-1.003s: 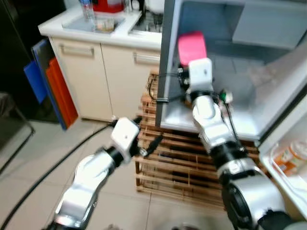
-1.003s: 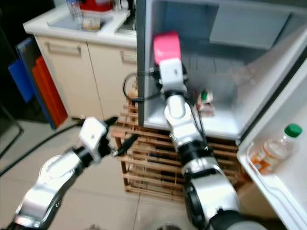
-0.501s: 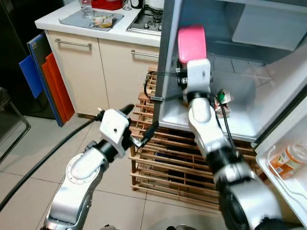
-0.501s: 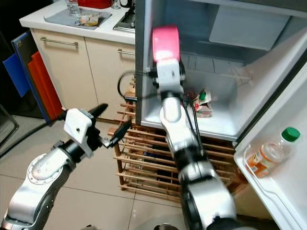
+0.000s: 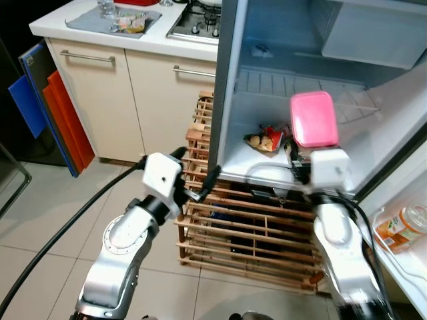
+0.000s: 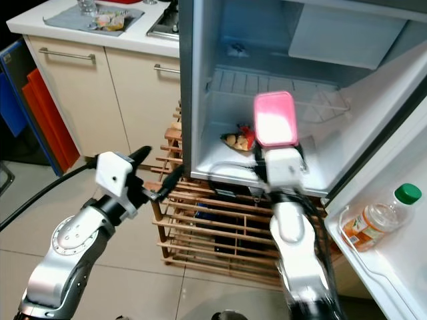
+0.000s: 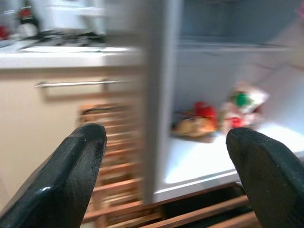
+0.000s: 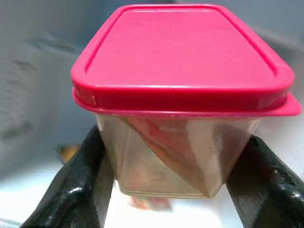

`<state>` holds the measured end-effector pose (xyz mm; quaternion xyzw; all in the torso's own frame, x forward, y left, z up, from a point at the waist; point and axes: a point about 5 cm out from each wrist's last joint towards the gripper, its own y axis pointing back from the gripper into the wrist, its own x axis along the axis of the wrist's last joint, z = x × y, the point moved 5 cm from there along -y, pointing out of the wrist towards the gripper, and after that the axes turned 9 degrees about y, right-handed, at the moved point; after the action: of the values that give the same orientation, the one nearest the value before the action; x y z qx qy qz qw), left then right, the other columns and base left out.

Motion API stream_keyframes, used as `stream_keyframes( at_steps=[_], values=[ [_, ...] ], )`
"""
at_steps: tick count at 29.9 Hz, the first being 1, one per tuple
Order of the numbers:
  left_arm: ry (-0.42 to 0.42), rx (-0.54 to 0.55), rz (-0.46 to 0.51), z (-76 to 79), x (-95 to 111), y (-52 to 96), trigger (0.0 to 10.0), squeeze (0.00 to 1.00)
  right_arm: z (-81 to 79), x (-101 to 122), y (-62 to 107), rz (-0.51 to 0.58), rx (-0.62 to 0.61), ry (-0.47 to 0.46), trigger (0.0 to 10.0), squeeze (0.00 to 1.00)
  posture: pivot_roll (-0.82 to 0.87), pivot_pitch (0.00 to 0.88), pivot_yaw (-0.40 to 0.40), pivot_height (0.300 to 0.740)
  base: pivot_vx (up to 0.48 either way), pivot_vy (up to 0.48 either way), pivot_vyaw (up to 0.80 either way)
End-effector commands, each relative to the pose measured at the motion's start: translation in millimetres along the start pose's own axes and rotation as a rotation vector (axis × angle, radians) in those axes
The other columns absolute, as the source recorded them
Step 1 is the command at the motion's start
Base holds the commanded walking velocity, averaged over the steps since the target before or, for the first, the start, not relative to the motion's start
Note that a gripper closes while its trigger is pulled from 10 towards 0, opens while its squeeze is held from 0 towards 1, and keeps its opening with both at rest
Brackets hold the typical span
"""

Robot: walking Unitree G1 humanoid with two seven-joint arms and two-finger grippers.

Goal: Restocking fridge

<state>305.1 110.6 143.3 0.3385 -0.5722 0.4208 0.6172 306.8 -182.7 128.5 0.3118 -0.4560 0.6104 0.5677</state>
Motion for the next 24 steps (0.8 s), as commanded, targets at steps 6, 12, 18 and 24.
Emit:
stream_keyframes(
  at_steps=[6, 12, 18, 24],
  values=[
    [-0.016, 0.014, 0.052, -1.7, 10, -10.9, 10.0, 0.0, 24.7, -7, 6.0, -0.046, -0.063, -0.023, 0.0, 0.0, -0.13, 0.0, -0.037, 0.74, 0.0, 0.0, 0.0],
    [-0.046, -0.05, 0.115, 8.2, 26, -16.0, 10.0, 0.0, 6.9, -2, 4.6, -0.042, 0.01, -0.037, 0.0, 0.0, -0.13, 0.0, -0.016, 0.74, 0.113, 0.0, 0.0],
    [-0.159, -0.115, 0.238, 24.5, 58, -16.4, 10.0, 0.0, -24.2, 20, -6.4, 0.033, 0.143, -0.103, 0.0, 0.0, -0.11, 0.0, -0.012, 0.74, 0.48, 0.0, 0.0],
    [-0.183, -0.145, 0.254, 29.5, 63, -17.5, 10.0, 0.0, -31.4, 27, -14.6, 0.054, 0.175, -0.109, 0.0, 0.0, -0.11, 0.0, -0.015, 0.74, 0.48, 0.0, 0.0]
  ],
)
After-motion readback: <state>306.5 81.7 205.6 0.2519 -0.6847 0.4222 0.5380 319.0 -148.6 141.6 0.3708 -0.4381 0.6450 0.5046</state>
